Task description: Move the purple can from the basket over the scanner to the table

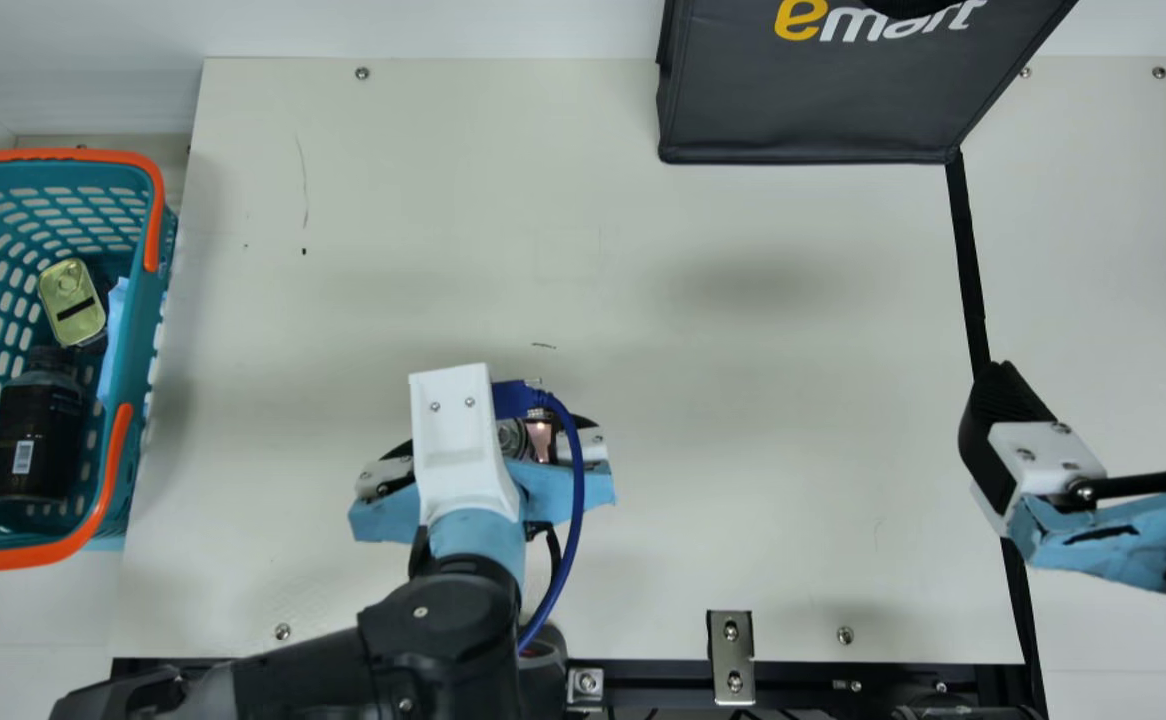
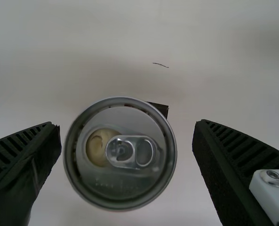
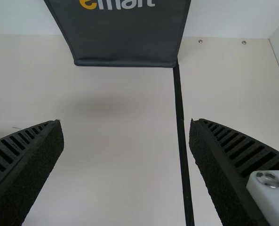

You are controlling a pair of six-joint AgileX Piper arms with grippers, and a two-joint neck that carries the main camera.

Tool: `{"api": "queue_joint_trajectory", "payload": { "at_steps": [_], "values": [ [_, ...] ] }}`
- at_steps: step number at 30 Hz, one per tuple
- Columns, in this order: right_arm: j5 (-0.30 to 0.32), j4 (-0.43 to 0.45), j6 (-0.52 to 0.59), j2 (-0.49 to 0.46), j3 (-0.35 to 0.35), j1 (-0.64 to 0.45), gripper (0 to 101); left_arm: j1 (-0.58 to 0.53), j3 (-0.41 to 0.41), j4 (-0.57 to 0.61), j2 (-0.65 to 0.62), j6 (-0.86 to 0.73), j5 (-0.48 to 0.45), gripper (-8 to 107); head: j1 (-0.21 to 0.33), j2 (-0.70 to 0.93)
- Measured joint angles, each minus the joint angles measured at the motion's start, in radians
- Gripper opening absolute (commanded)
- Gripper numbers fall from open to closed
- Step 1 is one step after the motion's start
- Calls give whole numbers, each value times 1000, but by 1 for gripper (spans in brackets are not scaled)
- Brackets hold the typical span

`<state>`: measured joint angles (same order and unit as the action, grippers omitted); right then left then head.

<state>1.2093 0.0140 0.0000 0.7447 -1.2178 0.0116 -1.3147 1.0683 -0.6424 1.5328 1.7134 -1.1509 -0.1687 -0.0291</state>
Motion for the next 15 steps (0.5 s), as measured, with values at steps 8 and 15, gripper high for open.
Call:
{"api": "queue_joint_trajectory", "payload": {
  "at_steps": [8,15],
  "values": [
    [0,0,0,0,0,0,95,19,-23,-30,16,30,39,63,0,0],
    [0,0,0,0,0,0,95,20,-29,-42,14,33,48,17,0,0]
  ]
}}
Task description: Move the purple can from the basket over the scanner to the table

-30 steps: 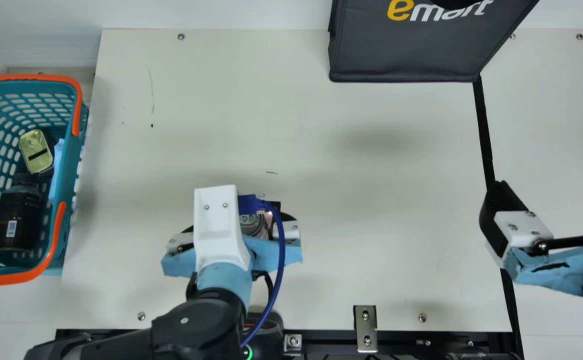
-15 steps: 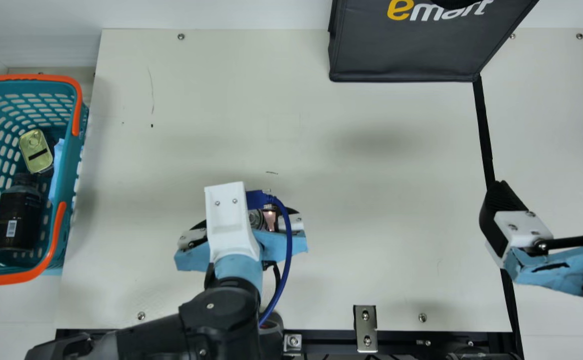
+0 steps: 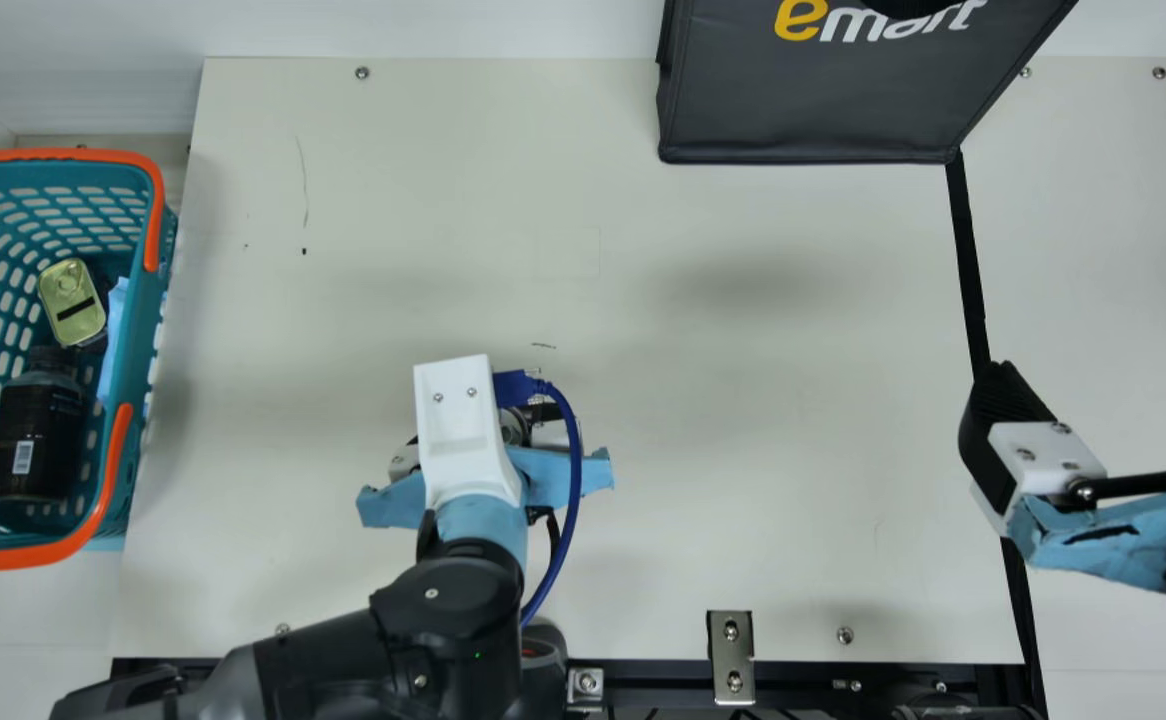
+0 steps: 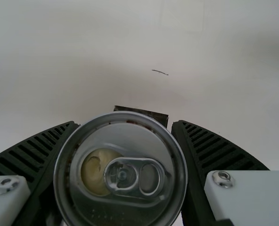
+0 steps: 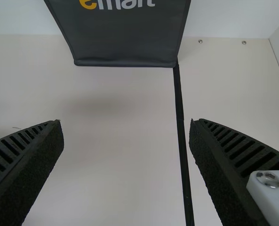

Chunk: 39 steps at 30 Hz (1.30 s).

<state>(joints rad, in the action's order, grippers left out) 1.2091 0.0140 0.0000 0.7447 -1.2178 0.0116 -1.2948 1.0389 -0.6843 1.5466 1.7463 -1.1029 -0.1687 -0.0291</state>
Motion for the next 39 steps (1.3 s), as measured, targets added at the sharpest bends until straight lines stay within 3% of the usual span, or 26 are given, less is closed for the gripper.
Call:
{"api": "queue_joint_trajectory", "payload": {
  "at_steps": [4,15,39],
  "values": [
    [0,0,0,0,0,0,95,-12,0,-21,-20,-29,-5,-8,0,0],
    [0,0,0,0,0,0,95,7,-37,8,-161,-285,60,-8,0,0],
    [0,0,0,0,0,0,95,130,-200,335,-501,-1220,232,-8,0,0]
  ]
}}
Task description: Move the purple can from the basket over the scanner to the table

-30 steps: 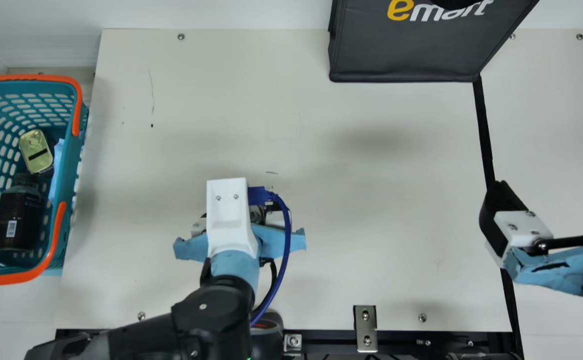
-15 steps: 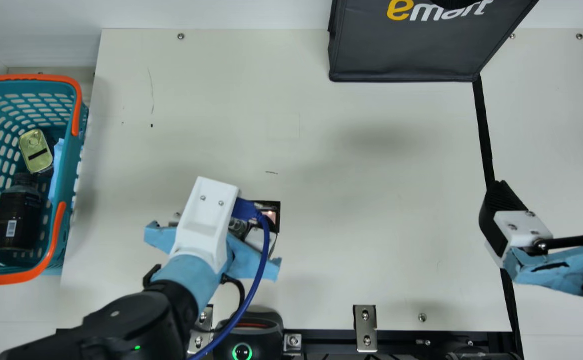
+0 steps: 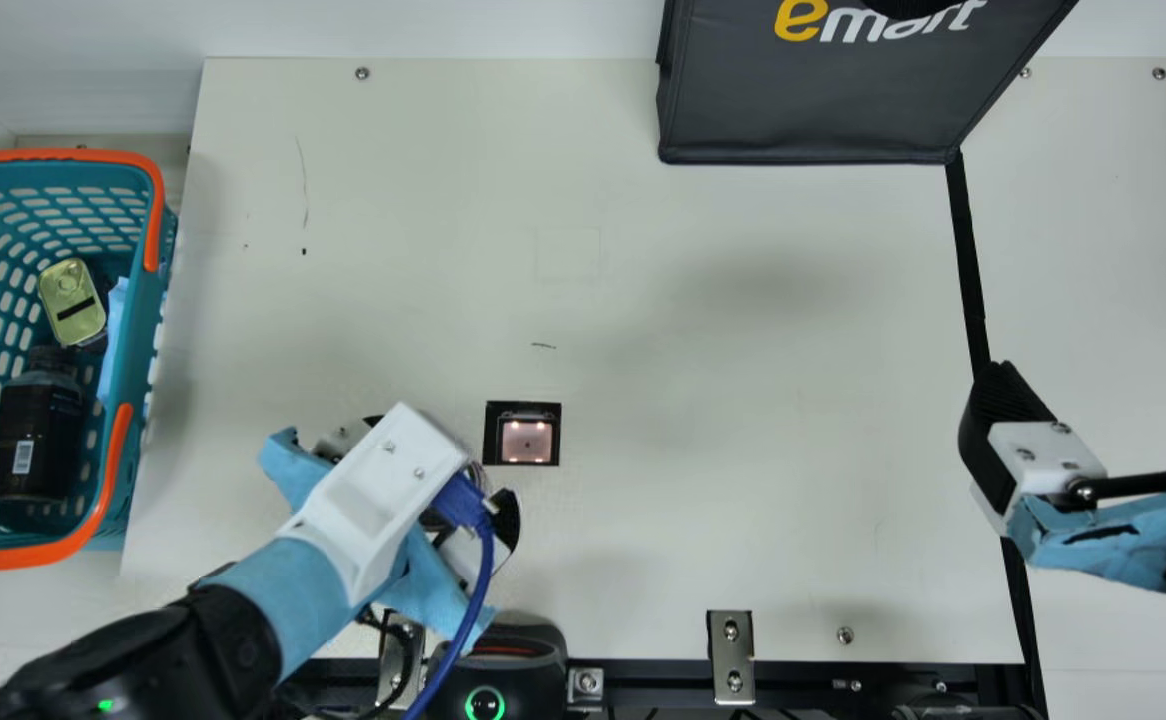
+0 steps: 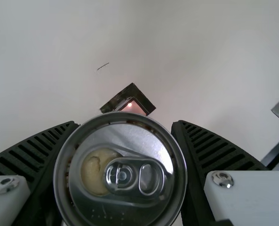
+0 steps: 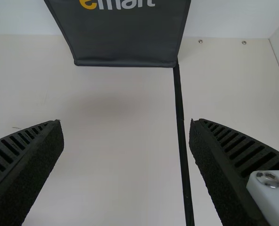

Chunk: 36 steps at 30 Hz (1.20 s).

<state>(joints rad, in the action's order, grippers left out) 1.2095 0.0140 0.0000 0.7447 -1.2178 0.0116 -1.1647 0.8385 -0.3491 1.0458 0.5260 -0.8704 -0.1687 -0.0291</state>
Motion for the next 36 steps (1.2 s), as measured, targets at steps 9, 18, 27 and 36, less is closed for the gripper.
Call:
{"api": "queue_joint_trajectory", "payload": {
  "at_steps": [9,18,27,36],
  "values": [
    [0,0,0,0,0,0,95,88,-49,232,-86,-356,101,-8,0,0],
    [0,0,0,0,0,0,95,175,-62,476,-83,-729,122,-8,0,0],
    [0,0,0,0,0,0,95,299,-53,709,-57,-1109,78,-8,2,0],
    [0,0,0,0,0,0,95,472,-8,921,22,-1498,-18,-8,0,0]
  ]
}}
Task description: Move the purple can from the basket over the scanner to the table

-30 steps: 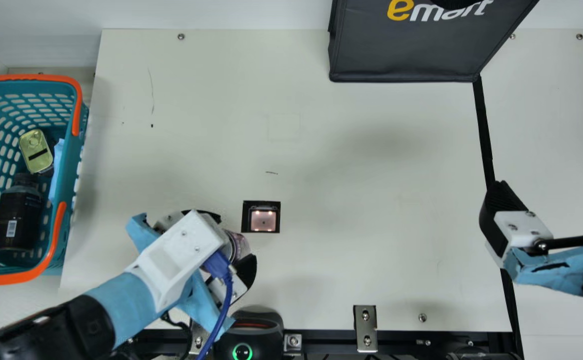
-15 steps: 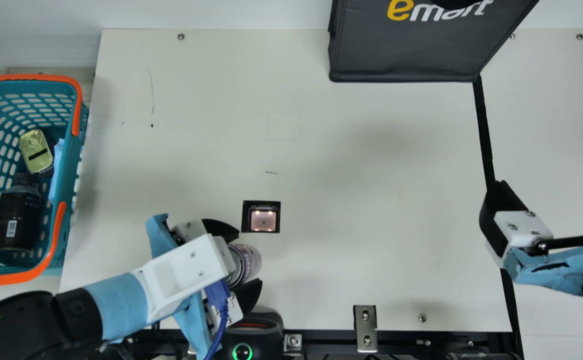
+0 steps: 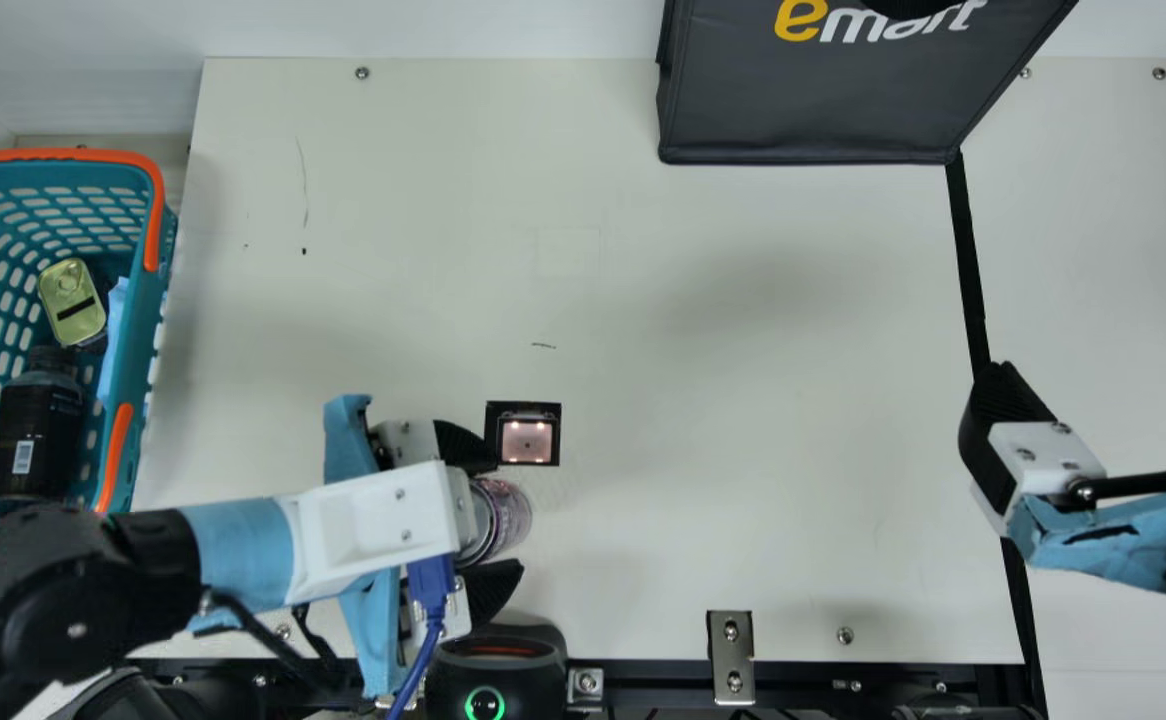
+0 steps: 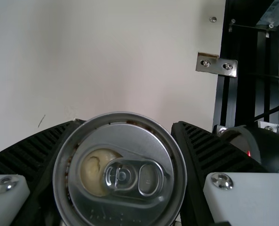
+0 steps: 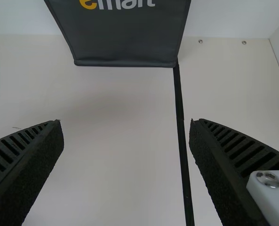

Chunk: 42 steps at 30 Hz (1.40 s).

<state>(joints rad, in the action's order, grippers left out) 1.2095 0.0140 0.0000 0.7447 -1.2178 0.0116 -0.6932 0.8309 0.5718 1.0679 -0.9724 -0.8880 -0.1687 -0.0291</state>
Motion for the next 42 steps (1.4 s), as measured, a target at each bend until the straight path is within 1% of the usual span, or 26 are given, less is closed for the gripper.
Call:
{"api": "queue_joint_trajectory", "payload": {
  "at_steps": [5,10,17,23,32,42],
  "values": [
    [0,0,0,0,0,0,95,102,28,78,62,-206,-54,-8,0,0],
    [-1,0,0,0,0,0,95,182,55,102,130,-372,-89,-8,0,0],
    [-1,0,0,0,0,0,95,216,82,131,230,-505,-94,-8,0,0],
    [-1,0,0,0,0,0,95,210,104,145,295,-522,-107,-8,0,0],
    [-1,0,0,0,0,0,95,190,133,138,366,-500,-115,-8,0,0],
    [-1,0,0,0,0,0,95,181,153,130,414,-479,-112,-8,0,0]
  ]
}}
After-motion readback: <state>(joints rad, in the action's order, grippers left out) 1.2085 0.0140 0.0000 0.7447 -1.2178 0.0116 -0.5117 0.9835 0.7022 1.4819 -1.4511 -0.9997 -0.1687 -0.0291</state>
